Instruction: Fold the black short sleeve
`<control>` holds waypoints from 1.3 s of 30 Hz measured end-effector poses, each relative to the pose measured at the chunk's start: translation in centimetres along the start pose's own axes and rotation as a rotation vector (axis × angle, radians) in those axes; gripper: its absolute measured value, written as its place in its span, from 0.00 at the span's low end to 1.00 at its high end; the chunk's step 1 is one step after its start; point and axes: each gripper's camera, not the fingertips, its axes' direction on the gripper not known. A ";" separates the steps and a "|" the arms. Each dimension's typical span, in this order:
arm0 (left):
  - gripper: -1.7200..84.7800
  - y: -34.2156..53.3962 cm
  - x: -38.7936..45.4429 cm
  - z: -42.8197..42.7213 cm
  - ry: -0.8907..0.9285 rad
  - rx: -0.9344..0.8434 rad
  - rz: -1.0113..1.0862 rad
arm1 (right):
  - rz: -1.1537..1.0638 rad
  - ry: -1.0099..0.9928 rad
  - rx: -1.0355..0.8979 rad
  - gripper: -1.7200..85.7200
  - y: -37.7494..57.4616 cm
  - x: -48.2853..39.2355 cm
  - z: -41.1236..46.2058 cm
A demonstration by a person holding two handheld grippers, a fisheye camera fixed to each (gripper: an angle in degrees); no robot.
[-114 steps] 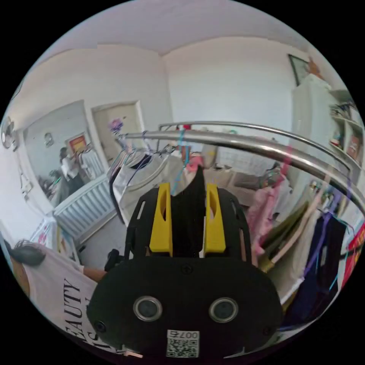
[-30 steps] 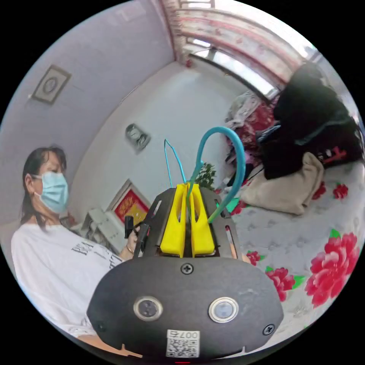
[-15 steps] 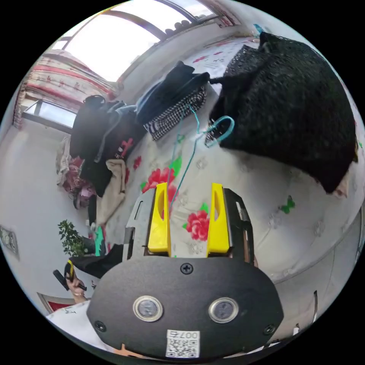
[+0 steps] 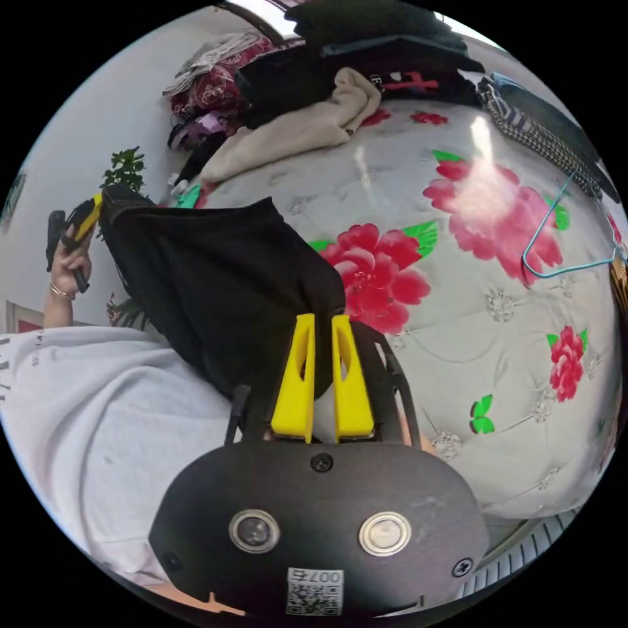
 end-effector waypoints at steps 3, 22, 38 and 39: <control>0.01 -1.8 -1.9 -0.8 -0.006 -0.006 0.017 | -0.033 0.037 0.170 0.06 -0.2 -2.0 -6.8; 0.09 -7.9 -15.9 7.7 -0.202 -0.149 0.116 | 0.197 0.259 0.224 0.11 10.6 -9.3 -8.3; 0.07 11.3 -12.4 12.8 -0.231 -0.541 0.252 | 0.074 0.242 -0.029 0.04 37.1 -22.2 -1.0; 0.04 11.6 -13.2 12.1 -0.223 -0.525 0.234 | 0.079 0.210 -0.012 0.03 39.1 -22.4 -1.8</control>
